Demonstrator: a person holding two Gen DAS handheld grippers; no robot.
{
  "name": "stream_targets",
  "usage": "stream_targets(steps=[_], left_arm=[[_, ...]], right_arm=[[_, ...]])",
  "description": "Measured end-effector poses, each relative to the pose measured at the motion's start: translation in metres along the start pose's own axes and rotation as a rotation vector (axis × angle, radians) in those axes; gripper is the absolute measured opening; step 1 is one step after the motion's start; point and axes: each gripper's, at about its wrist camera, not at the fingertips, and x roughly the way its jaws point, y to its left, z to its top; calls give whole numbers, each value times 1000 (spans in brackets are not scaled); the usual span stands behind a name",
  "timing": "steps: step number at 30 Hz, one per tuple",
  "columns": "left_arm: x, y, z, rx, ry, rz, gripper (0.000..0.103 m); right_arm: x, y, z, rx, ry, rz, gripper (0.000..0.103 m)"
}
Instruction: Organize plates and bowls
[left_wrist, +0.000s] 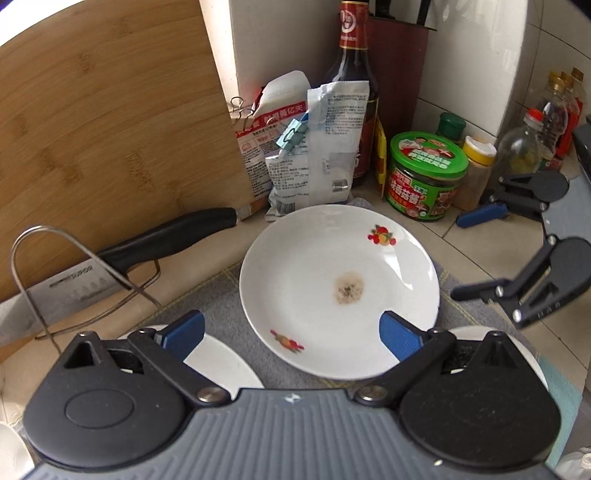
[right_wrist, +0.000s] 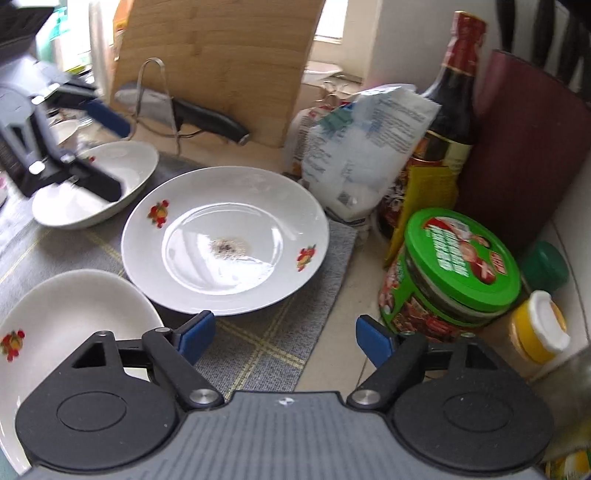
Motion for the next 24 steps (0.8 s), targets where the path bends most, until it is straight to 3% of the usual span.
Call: stream_targets(steps=[8,24], left_arm=[[36,12,20,-33,57,-27,100],[71,20,35,-70,142,-60,100]], right_arm=[[22,0,3,-117,19,112,84],[47,-6,2,-213,12,225,84]])
